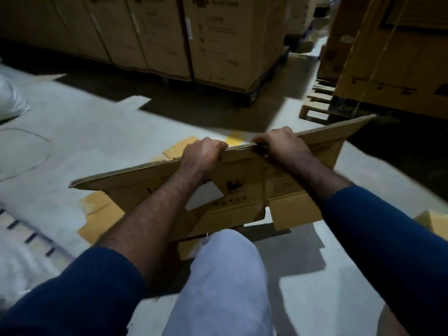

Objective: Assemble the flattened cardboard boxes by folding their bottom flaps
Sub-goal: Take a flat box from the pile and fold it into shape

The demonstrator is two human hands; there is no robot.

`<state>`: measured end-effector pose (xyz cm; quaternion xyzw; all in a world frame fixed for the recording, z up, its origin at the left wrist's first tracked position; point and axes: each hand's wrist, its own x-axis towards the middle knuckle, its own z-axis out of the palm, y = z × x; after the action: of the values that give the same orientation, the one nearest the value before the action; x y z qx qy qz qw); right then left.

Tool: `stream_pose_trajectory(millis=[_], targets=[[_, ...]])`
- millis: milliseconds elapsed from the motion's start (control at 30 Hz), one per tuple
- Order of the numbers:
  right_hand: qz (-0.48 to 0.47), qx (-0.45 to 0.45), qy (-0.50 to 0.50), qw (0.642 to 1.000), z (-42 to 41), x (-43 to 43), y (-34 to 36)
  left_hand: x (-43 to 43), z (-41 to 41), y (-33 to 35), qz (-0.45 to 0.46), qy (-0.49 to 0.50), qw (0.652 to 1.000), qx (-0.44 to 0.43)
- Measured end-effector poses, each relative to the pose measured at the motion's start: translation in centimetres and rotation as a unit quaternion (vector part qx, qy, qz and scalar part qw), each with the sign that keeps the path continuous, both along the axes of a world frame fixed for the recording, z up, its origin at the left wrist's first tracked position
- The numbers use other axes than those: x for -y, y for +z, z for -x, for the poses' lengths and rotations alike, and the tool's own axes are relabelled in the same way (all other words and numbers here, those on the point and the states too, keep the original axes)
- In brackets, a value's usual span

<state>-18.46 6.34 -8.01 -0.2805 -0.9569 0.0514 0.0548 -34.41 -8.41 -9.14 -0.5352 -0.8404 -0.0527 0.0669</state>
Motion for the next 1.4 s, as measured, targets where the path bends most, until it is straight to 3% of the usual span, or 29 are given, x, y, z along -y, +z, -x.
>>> stream_pose_trajectory(millis=[167, 367, 500, 600, 733, 833, 933, 1100, 1400], targets=[[0.007, 0.016, 0.077, 0.997, 12.5, 1.0, -0.5, 3.3, 8.5, -1.3, -0.024, 0.087, 0.995, 0.034], [0.071, -0.009, 0.2, 0.977, 23.0, 1.0, -0.1, 5.9, 17.4, -2.3, -0.05, 0.173, 0.981, -0.07], [0.005, -0.074, 0.278, 0.958, 26.7, -0.3, -2.3, 6.4, 19.9, -3.8, -0.073, 0.203, 0.966, -0.144], [0.085, -0.065, 0.276, 0.955, 26.9, -0.5, -4.8, 5.8, 18.7, -7.1, -0.066, 0.23, 0.956, -0.167], [0.109, 0.042, 0.213, 0.97, 24.7, -0.7, -11.7, 5.6, 14.9, -15.2, 0.051, 0.242, 0.968, -0.035], [0.138, 0.213, 0.178, 0.951, 21.5, 0.5, -15.9, 6.8, 12.2, -20.5, 0.182, 0.242, 0.951, 0.068], [0.147, 0.274, 0.198, 0.93, 18.1, 1.9, -18.0, 8.2, 10.3, -24.3, 0.266, 0.223, 0.929, 0.128], [0.157, 0.282, 0.2, 0.925, 14.2, 2.8, -20.2, 8.7, 8.3, -25.9, 0.246, 0.239, 0.924, 0.169], [0.157, 0.248, 0.177, 0.939, 9.6, 4.3, -18.0, 5.4, 5.5, -18.7, 0.181, 0.233, 0.926, 0.234]])
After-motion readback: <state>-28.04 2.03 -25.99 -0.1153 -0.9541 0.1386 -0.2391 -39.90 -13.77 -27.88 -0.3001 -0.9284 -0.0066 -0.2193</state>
